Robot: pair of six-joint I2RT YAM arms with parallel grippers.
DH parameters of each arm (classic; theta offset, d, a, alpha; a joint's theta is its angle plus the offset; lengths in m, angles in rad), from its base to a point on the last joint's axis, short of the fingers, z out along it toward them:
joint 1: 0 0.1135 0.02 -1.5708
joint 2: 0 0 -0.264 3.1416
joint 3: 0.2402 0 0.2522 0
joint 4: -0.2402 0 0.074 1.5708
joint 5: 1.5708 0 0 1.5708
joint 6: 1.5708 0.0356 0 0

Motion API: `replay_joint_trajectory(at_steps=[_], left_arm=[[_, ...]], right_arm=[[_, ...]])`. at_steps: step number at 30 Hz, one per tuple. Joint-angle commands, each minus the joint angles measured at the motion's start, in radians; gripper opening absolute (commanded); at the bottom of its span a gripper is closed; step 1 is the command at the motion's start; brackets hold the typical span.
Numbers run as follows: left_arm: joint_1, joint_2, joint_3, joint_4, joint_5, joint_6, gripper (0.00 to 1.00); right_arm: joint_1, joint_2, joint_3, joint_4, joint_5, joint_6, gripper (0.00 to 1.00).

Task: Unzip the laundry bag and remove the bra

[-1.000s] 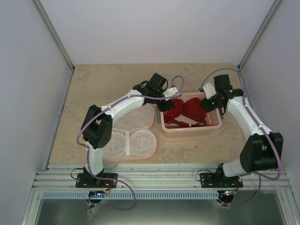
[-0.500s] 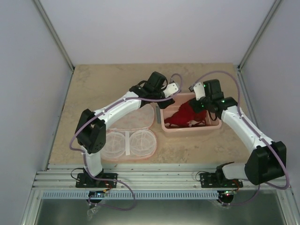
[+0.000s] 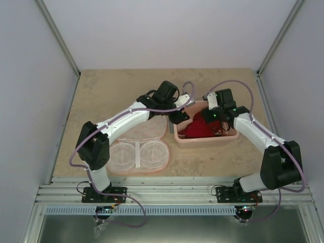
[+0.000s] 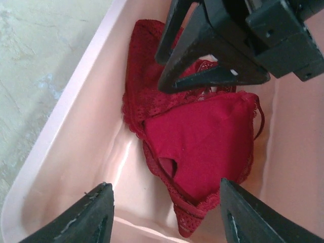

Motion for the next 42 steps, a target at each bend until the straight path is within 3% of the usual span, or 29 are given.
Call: replay_joint_trajectory(at_steps=[1,9,12,14,16,17,18,19,24,27,33,38,42], left_arm=[[-0.003,-0.069,0.033,-0.067,0.014,-0.026,0.61],[0.171,-0.201,0.003,-0.164,0.014,-0.052,0.83],[0.273,-0.269,-0.049,-0.164,0.028,-0.075,0.92],[0.347,-0.312,-0.093,-0.153,0.022,-0.096,0.99],[0.431,-0.344,-0.138,-0.137,0.001,-0.124,0.99],[0.478,-0.356,-0.16,-0.129,-0.015,-0.14,0.99],[0.525,-0.363,-0.185,-0.121,-0.029,-0.16,0.99],[0.571,-0.365,-0.207,-0.117,-0.039,-0.179,0.99],[0.805,-0.294,-0.308,-0.089,-0.023,-0.257,0.99],[0.876,-0.206,-0.319,-0.061,-0.022,-0.255,0.99],[0.895,0.033,-0.193,-0.09,-0.043,-0.178,0.93],[0.894,0.189,-0.105,-0.11,-0.026,-0.155,0.8],[0.892,0.215,-0.116,-0.11,0.016,-0.136,0.71]], right_arm=[[0.003,-0.031,0.018,-0.018,0.058,0.015,0.3],[0.06,-0.09,0.069,-0.096,0.087,-0.028,0.35],[0.088,-0.113,0.126,-0.128,0.065,-0.041,0.43],[0.116,-0.118,0.166,-0.138,0.029,-0.063,0.53],[0.162,-0.113,0.211,-0.145,0.019,-0.085,0.62],[0.194,-0.106,0.233,-0.147,0.016,-0.096,0.71],[0.229,-0.097,0.265,-0.147,0.017,-0.1,0.9],[0.265,-0.083,0.292,-0.144,0.019,-0.104,0.97],[0.471,0.059,0.457,-0.133,0.044,-0.119,0.98],[0.596,0.18,0.568,-0.165,0.024,-0.212,0.98],[0.769,0.348,0.615,-0.232,-0.011,-0.397,0.98],[0.801,0.371,0.554,-0.224,-0.033,-0.39,0.98],[0.806,0.361,0.475,-0.207,-0.015,-0.364,0.98]])
